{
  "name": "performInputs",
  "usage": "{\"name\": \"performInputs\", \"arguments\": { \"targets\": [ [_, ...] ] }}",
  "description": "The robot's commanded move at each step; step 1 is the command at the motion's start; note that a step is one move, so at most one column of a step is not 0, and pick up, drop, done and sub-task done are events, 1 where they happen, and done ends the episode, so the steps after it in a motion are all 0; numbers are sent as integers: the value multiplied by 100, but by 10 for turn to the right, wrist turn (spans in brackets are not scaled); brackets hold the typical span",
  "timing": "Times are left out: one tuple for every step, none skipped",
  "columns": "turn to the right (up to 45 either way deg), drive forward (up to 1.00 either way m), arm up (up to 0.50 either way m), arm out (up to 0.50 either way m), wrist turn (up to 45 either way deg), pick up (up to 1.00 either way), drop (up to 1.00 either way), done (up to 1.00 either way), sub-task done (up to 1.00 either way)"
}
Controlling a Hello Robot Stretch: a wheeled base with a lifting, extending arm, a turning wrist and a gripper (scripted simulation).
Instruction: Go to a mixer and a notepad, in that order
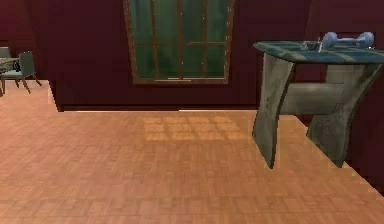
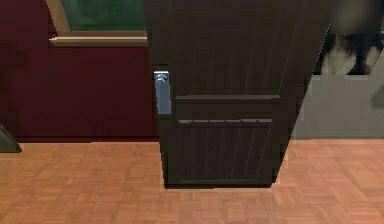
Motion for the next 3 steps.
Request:
{"name": "performInputs", "arguments": {
  "targets": [
    [0, 35, 0, 0, 0, 0, 0, 0, 0],
    [-450, 0, 0, 0, 0, 0, 0, 0, 0],
    [0, 100, 0, 0, 0, 0, 0, 0, 0]
  ]
}}
